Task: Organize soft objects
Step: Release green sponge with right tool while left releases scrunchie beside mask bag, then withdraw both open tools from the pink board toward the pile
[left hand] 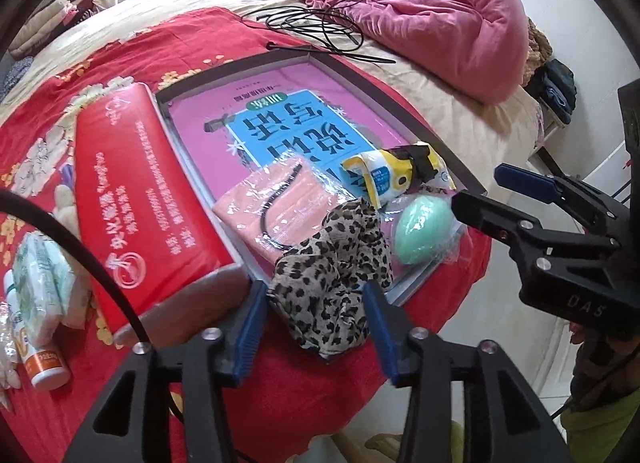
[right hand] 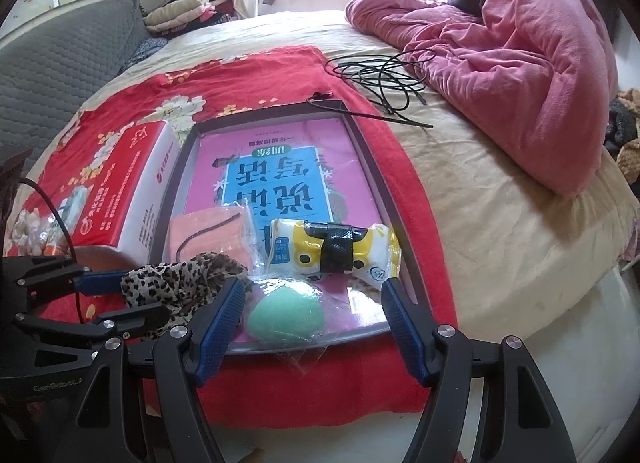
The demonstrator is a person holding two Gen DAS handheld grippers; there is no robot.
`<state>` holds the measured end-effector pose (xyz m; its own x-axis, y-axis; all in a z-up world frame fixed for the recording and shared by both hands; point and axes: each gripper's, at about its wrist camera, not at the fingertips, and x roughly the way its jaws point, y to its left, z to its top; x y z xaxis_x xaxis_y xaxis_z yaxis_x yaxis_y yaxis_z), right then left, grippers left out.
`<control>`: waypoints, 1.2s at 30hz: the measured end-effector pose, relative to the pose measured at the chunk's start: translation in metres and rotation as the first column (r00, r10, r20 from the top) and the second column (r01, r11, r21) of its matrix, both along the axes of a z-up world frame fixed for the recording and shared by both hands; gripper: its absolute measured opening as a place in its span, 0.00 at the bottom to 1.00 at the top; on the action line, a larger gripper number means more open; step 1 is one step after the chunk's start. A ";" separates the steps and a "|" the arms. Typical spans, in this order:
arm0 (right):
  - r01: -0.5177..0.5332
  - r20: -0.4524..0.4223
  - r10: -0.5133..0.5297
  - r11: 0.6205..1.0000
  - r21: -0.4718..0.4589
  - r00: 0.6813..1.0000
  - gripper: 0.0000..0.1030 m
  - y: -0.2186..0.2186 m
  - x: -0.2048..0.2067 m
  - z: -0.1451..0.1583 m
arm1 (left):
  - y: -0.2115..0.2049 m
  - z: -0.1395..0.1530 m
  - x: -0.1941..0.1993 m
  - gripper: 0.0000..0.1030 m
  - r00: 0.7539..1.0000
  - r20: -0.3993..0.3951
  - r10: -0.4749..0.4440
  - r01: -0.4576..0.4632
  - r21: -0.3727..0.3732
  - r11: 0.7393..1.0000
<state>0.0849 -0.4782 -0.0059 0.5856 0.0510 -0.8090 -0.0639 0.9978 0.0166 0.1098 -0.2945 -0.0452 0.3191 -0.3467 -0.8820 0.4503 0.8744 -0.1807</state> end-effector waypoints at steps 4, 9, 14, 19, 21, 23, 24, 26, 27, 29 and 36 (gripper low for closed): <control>0.008 0.004 -0.009 1.000 0.014 1.000 0.71 -0.002 -0.001 0.003 | 0.004 0.005 0.000 0.51 1.000 0.005 0.006 -0.006 -0.014 1.000; 0.011 0.009 -0.011 1.000 -0.008 1.000 0.71 -0.002 -0.003 0.005 | 0.009 0.011 -0.003 0.60 1.000 0.005 0.019 -0.019 -0.030 0.999; 0.018 0.008 -0.018 1.000 -0.010 1.000 0.71 -0.002 -0.004 0.007 | 0.015 0.022 -0.009 0.62 0.999 0.018 0.031 -0.030 -0.067 0.997; 0.030 0.012 -0.029 0.999 -0.020 0.999 0.71 0.002 -0.005 0.010 | 0.024 0.035 -0.013 0.68 0.998 0.033 0.051 -0.048 -0.086 0.995; 0.035 0.014 -0.034 0.999 -0.022 0.999 0.71 0.004 -0.004 0.012 | 0.032 0.040 -0.015 0.69 0.997 0.036 0.067 -0.063 -0.105 0.992; 0.041 0.019 -0.041 0.999 -0.018 0.999 0.71 0.004 -0.005 0.014 | 0.039 0.044 -0.017 0.69 0.996 0.041 0.084 -0.079 -0.115 0.990; 0.043 0.020 -0.043 0.999 -0.015 0.999 0.71 0.005 -0.005 0.015 | 0.042 0.046 -0.018 0.69 0.995 0.042 0.092 -0.087 -0.117 0.989; 0.045 0.026 -0.045 0.999 -0.013 0.999 0.71 0.007 -0.005 0.017 | 0.050 0.049 -0.019 0.69 0.992 0.045 0.115 -0.108 -0.125 0.986; 0.047 0.029 -0.047 0.999 -0.014 0.999 0.71 0.008 -0.005 0.018 | 0.053 0.051 -0.020 0.69 0.991 0.047 0.123 -0.116 -0.127 0.985; 0.046 0.034 -0.045 0.999 -0.012 0.998 0.71 0.011 -0.005 0.022 | 0.062 0.054 -0.022 0.69 0.988 0.051 0.143 -0.135 -0.131 0.982; 0.031 0.071 -0.031 1.000 -0.005 0.997 0.71 0.027 -0.009 0.036 | 0.090 0.060 -0.028 0.69 0.979 0.029 0.200 -0.191 -0.181 0.965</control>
<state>0.0763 -0.4508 0.0305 0.6428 0.0273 -0.7656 -0.0338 0.9994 0.0072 0.0815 -0.2040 0.0148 0.4354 -0.4219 -0.7953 0.2852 0.9025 -0.3226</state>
